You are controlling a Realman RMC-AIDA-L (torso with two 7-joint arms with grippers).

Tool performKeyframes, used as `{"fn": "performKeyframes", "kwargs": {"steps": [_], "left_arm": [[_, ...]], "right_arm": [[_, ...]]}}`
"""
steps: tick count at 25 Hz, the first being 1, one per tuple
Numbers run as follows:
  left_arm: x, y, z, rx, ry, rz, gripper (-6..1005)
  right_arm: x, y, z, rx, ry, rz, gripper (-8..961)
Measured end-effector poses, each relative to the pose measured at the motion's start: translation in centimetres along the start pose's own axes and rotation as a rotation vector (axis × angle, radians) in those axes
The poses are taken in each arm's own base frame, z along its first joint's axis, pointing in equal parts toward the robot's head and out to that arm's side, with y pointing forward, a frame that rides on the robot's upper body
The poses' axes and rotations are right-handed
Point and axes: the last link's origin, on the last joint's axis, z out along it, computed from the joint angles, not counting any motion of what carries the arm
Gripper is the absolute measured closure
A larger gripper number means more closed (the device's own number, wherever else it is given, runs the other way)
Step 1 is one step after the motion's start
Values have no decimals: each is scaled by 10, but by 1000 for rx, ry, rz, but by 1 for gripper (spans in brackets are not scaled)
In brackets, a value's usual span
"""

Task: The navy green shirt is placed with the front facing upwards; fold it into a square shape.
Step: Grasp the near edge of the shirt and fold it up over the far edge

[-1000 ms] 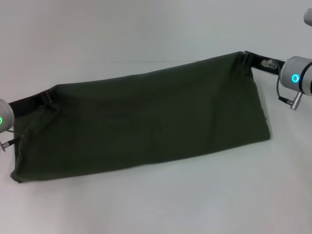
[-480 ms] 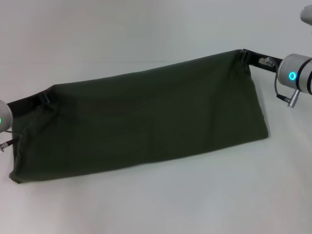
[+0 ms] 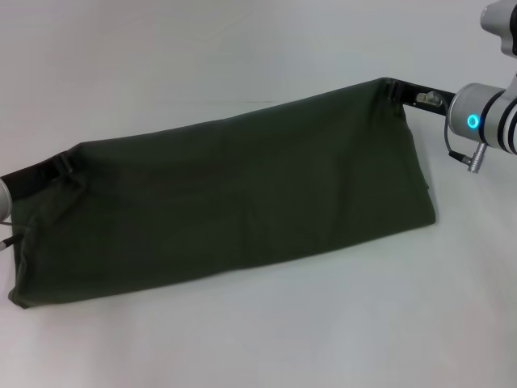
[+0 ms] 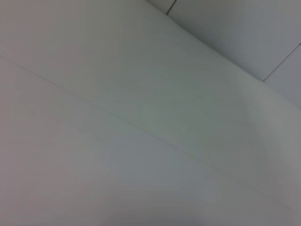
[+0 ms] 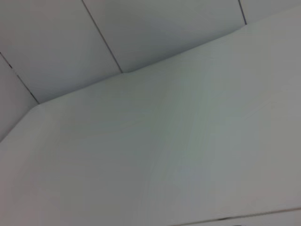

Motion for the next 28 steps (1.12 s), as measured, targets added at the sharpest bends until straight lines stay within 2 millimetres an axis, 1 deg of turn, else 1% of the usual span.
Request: {"fn": "performKeyframes", "kwargs": {"steps": [4, 11, 19, 24, 28], "left_arm": [[1, -1, -3, -16, 12, -19, 880], [0, -3, -2, 3, 18, -24, 877], [-1, -3, -1, 12, 19, -23, 872], [-1, -3, 0, 18, 21, -22, 870], [-1, -4, 1, 25, 24, -22, 867]], "right_arm": [[-1, 1, 0, -2, -3, 1, 801], [-2, 0, 1, 5, -9, 7, 794], [0, 4, 2, 0, 8, -31, 786], [2, 1, 1, 5, 15, -40, 781], [3, -2, 0, 12, 13, -33, 612]]}}
